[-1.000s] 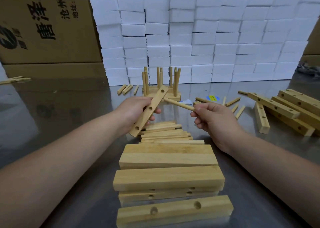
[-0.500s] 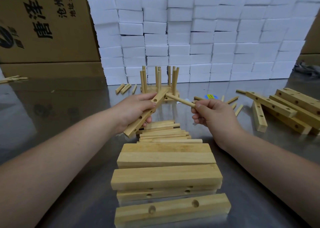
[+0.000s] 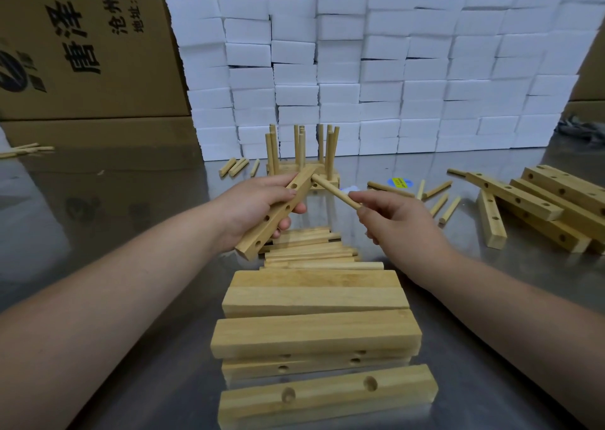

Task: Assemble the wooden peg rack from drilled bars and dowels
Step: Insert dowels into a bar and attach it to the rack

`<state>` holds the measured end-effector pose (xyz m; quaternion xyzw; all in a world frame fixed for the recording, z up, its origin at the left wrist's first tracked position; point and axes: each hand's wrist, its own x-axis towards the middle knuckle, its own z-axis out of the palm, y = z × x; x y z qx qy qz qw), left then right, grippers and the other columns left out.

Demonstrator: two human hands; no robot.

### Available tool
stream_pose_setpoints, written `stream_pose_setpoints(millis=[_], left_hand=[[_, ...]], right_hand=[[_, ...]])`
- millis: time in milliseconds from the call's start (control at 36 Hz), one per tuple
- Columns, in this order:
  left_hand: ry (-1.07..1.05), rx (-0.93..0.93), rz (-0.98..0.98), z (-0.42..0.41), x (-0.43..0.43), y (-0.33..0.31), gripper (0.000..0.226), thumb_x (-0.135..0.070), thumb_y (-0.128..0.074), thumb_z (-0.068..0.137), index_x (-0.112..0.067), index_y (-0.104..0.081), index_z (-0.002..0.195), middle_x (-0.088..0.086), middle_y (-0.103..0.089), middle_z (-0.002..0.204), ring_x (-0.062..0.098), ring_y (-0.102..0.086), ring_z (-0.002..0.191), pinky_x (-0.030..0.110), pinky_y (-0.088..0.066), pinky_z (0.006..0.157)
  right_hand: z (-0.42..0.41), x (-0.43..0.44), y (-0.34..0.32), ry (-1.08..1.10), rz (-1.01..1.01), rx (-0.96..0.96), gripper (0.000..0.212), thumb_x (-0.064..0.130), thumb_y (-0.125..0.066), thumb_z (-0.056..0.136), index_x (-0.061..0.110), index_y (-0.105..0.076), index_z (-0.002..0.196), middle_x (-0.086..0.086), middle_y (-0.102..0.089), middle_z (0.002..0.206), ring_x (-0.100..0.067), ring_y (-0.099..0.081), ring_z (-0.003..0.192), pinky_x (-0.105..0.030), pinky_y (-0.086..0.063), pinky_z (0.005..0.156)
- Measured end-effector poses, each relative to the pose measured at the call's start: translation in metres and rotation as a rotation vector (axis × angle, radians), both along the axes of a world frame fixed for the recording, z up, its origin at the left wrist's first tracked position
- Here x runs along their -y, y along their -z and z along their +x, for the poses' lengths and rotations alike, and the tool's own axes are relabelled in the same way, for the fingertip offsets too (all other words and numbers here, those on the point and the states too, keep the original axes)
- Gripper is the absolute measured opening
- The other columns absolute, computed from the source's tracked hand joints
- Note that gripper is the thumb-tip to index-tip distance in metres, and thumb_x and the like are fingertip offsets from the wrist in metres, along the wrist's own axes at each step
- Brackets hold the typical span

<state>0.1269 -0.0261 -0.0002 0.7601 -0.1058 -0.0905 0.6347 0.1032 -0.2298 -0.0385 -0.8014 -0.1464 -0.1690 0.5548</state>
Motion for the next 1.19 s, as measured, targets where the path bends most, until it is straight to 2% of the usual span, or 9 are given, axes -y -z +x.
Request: stream_pose_setpoints(millis=[167,250,306,417,500,639,861,1000,1194], left_hand=[[0.022,-0.008,-0.015,0.001,-0.001,0.0,0.038,-0.011,-0.039,0.097,-0.028,-0.051,0.13,0.0,-0.067,0.072,0.011,-0.052,0.049,0.023,-0.045,0.045],[0.022,-0.001,0.002,0.0,-0.001,-0.001,0.038,-0.011,-0.04,0.097,-0.028,-0.051,0.13,0.0,-0.067,0.072,0.011,-0.052,0.05,0.023,-0.045,0.045],[0.024,0.006,0.017,-0.001,-0.002,-0.001,0.038,-0.012,-0.04,0.097,-0.028,-0.051,0.129,-0.001,-0.068,0.073,0.01,-0.053,0.05,0.023,-0.046,0.046],[0.036,0.02,0.065,-0.001,-0.004,-0.003,0.036,-0.013,-0.041,0.096,-0.032,-0.054,0.124,-0.002,-0.068,0.073,0.009,-0.054,0.05,0.022,-0.046,0.047],[0.051,0.039,0.111,-0.001,-0.005,-0.004,0.036,-0.014,-0.041,0.096,-0.033,-0.055,0.123,-0.002,-0.068,0.072,0.009,-0.054,0.05,0.021,-0.046,0.048],[0.063,0.071,0.177,-0.004,-0.003,-0.006,0.031,-0.02,-0.041,0.098,-0.037,-0.053,0.121,-0.005,-0.068,0.071,0.008,-0.054,0.05,0.022,-0.047,0.05],[0.068,0.11,0.245,-0.008,-0.001,-0.007,0.035,-0.02,-0.042,0.098,-0.035,-0.05,0.128,-0.007,-0.065,0.067,0.008,-0.052,0.049,0.022,-0.046,0.053],[0.073,0.108,0.225,-0.009,-0.001,-0.007,0.035,-0.018,-0.042,0.097,-0.034,-0.051,0.128,-0.006,-0.064,0.066,0.008,-0.051,0.049,0.021,-0.046,0.051],[0.084,0.114,0.184,-0.012,0.0,-0.007,0.036,-0.016,-0.042,0.097,-0.035,-0.052,0.126,-0.005,-0.062,0.064,0.008,-0.049,0.047,0.02,-0.045,0.05]], right_hand=[[0.001,0.0,0.002,0.022,-0.051,0.041,0.036,0.015,-0.053,0.092,0.05,-0.057,0.088,0.01,-0.055,0.067,-0.002,-0.049,0.057,-0.019,-0.049,0.061],[0.001,0.0,0.001,0.042,-0.089,0.026,0.03,0.017,-0.051,0.094,0.045,-0.057,0.098,0.01,-0.054,0.068,-0.016,-0.054,0.066,-0.034,-0.052,0.074],[0.002,0.0,0.002,0.06,-0.127,0.035,0.028,0.018,-0.049,0.095,0.044,-0.057,0.101,0.008,-0.055,0.071,-0.024,-0.058,0.072,-0.034,-0.052,0.071],[0.006,0.002,0.004,0.103,-0.227,0.078,0.029,0.018,-0.042,0.097,0.034,-0.06,0.115,0.008,-0.047,0.067,-0.005,-0.045,0.049,-0.014,-0.034,0.045],[0.006,0.002,0.002,0.109,-0.355,0.117,0.032,0.02,-0.038,0.099,0.03,-0.056,0.123,0.007,-0.048,0.077,-0.004,-0.046,0.058,-0.015,-0.031,0.05],[0.003,0.003,-0.003,0.103,-0.474,0.175,0.034,0.024,-0.04,0.098,0.027,-0.054,0.128,-0.004,-0.054,0.087,-0.016,-0.05,0.08,-0.032,-0.042,0.071],[0.0,0.003,-0.005,0.137,-0.594,0.267,0.034,0.023,-0.04,0.097,0.021,-0.056,0.126,-0.003,-0.055,0.084,-0.016,-0.047,0.079,-0.027,-0.027,0.062],[-0.002,0.003,-0.006,0.124,-0.568,0.275,0.032,0.023,-0.04,0.097,0.023,-0.058,0.123,0.009,-0.051,0.072,-0.005,-0.043,0.068,-0.013,-0.031,0.058],[-0.003,0.002,-0.008,0.118,-0.4,0.178,0.032,0.025,-0.042,0.097,0.024,-0.06,0.124,0.016,-0.047,0.066,0.006,-0.047,0.063,-0.008,-0.033,0.054]])
